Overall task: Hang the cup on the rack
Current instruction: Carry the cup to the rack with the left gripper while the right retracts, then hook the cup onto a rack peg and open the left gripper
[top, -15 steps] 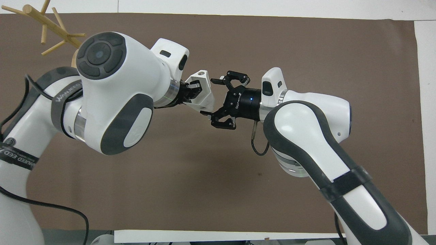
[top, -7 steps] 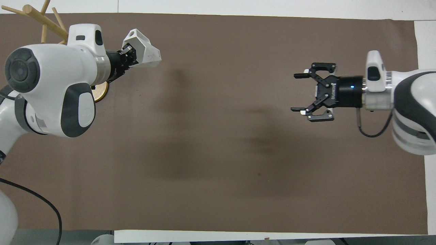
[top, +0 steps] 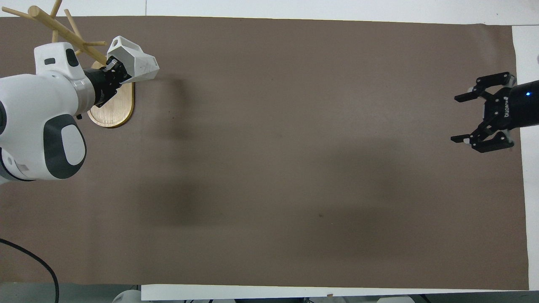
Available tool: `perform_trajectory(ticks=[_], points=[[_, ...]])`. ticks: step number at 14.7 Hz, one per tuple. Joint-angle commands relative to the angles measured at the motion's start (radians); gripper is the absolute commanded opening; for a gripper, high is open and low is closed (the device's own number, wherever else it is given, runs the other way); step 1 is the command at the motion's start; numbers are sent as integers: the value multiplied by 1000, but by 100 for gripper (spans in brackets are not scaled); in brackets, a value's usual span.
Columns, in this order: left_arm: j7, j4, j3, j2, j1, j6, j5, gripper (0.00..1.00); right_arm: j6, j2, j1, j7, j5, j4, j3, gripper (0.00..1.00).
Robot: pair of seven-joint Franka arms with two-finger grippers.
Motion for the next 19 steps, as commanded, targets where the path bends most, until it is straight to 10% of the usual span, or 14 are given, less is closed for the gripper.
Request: perform_trajectory(ticks=[1,6,8,10,14,19], points=[[32,-31,-10,-25,32,31,8,0,-72,13,52,230,-154,114,13,100],[136,-26,-10,-12,88,31,10,1,-308,13,58,751,-263,261,13,100],[190,1,-7,-6,116,24,10,63,-361,13,63,961,-316,274,8,100],[221,26,-8,9,165,-7,10,100,-363,8,78,1034,-358,272,2,100],[239,30,-5,-17,170,-161,30,100,-358,-15,112,1177,-360,246,-65,100],[429,191,-5,-103,185,-682,160,100,-332,-16,113,1180,-355,242,-65,100]])
